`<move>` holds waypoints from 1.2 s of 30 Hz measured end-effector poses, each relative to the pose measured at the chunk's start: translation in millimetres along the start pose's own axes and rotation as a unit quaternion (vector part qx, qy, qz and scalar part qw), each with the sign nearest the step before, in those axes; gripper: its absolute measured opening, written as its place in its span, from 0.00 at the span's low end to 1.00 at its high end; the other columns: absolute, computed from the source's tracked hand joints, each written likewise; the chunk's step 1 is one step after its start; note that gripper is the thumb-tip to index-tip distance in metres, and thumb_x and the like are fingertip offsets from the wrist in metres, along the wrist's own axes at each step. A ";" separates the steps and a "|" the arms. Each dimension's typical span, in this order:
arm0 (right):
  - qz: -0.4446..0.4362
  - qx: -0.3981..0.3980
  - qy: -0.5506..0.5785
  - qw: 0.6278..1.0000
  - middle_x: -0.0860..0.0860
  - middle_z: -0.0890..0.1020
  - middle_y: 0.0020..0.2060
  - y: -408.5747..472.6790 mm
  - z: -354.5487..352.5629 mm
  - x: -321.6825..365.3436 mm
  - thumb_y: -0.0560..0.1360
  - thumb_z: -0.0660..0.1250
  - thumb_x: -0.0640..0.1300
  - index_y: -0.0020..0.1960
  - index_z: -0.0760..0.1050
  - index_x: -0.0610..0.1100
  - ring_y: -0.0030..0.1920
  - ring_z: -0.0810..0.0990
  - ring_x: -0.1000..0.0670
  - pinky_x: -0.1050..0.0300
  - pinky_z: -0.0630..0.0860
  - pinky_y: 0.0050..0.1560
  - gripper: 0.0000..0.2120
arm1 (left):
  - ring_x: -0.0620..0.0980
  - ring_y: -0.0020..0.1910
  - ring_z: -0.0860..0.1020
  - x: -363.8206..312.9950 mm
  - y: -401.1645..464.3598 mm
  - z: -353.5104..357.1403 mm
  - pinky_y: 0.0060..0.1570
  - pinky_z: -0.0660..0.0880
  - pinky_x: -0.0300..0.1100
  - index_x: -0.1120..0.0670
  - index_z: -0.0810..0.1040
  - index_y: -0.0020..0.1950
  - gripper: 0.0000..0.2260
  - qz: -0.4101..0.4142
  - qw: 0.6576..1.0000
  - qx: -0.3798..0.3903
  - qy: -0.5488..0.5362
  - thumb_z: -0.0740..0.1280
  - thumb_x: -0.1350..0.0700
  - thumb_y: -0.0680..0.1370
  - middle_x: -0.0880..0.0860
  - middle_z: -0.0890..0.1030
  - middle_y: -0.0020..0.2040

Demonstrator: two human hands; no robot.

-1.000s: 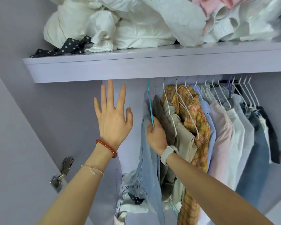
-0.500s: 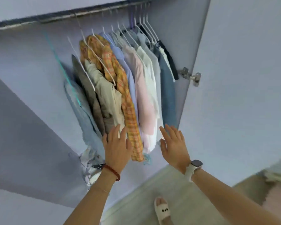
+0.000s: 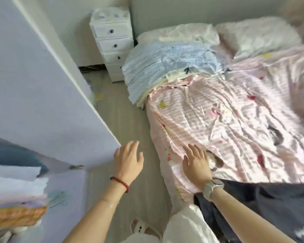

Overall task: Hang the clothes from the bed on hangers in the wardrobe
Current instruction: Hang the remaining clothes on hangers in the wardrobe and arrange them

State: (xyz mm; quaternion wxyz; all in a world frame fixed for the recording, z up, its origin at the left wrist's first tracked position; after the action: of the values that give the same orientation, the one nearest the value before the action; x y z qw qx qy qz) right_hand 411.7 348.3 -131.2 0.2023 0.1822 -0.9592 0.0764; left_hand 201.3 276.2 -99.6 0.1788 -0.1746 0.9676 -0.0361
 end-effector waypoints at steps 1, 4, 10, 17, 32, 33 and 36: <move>0.042 -0.010 0.009 0.999 0.41 0.80 0.55 -8.2 -7.7 -33.9 0.71 0.50 0.47 0.57 0.77 0.40 0.57 0.77 0.39 0.38 0.74 0.56 0.23 | 0.58 0.43 0.82 -32.4 12.7 14.0 0.42 0.78 0.56 0.60 0.80 0.52 0.20 0.037 0.999 0.017 0.005 0.57 0.51 0.70 0.58 0.82 0.48; 0.165 -0.045 0.032 0.985 0.44 0.77 0.59 -42.4 -29.0 -132.7 0.73 0.51 0.45 0.61 0.74 0.41 0.62 0.73 0.40 0.42 0.70 0.62 0.22 | 0.60 0.46 0.81 -132.8 38.2 62.9 0.46 0.77 0.54 0.62 0.80 0.53 0.18 0.131 0.989 0.060 0.020 0.60 0.54 0.71 0.60 0.81 0.49; 0.405 -0.103 0.068 0.906 0.44 0.71 0.66 -142.9 -57.3 -312.3 0.78 0.56 0.40 0.67 0.68 0.40 0.68 0.65 0.43 0.48 0.62 0.68 0.18 | 0.56 0.66 0.67 -330.4 29.6 176.5 0.63 0.64 0.47 0.56 0.68 0.69 0.18 0.288 0.935 0.204 0.042 0.58 0.56 0.79 0.55 0.70 0.68; 0.616 -0.147 0.141 0.761 0.42 0.68 0.68 -265.8 -43.9 -430.8 0.79 0.55 0.40 0.69 0.65 0.37 0.69 0.63 0.43 0.47 0.62 0.67 0.19 | 0.53 0.67 0.65 -432.6 -24.6 289.3 0.66 0.63 0.47 0.54 0.63 0.72 0.20 0.381 0.838 0.383 0.080 0.56 0.55 0.80 0.53 0.65 0.70; 0.688 -0.176 0.018 0.704 0.36 0.71 0.58 -338.0 -47.9 -610.7 0.79 0.56 0.46 0.63 0.68 0.38 0.60 0.68 0.36 0.42 0.61 0.62 0.16 | 0.53 0.75 0.39 -475.6 -76.9 416.6 0.71 0.50 0.56 0.42 0.41 0.75 0.27 0.470 0.661 0.488 0.323 0.53 0.46 0.81 0.47 0.37 0.76; 0.677 -0.210 0.029 0.705 0.35 0.72 0.55 -338.4 -46.2 -609.2 0.79 0.56 0.45 0.59 0.71 0.37 0.56 0.70 0.35 0.42 0.65 0.58 0.15 | 0.53 0.75 0.39 -474.5 -76.9 417.8 0.71 0.50 0.57 0.42 0.41 0.75 0.27 0.464 0.660 0.493 0.326 0.53 0.46 0.81 0.47 0.37 0.76; 0.621 -0.338 0.055 0.705 0.33 0.73 0.47 -334.7 -44.3 -591.3 0.77 0.55 0.43 0.50 0.74 0.33 0.44 0.73 0.34 0.40 0.70 0.47 0.14 | 0.54 0.75 0.40 -476.9 -78.5 418.1 0.71 0.52 0.58 0.41 0.43 0.75 0.27 0.451 0.659 0.504 0.330 0.53 0.46 0.81 0.47 0.38 0.76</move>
State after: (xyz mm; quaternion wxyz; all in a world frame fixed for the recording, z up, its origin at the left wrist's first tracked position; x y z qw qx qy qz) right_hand 1058.6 237.9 -312.6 0.2097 -0.5399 -0.8040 -0.1345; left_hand 794.0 366.9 -320.5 -0.0972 0.4237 0.7568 -0.4882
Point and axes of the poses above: each hand's wrist, its own y-axis towards the middle knuckle, its own z-axis out of the palm, x = y × z, the point moved 4 cm from there along y, towards the middle knuckle
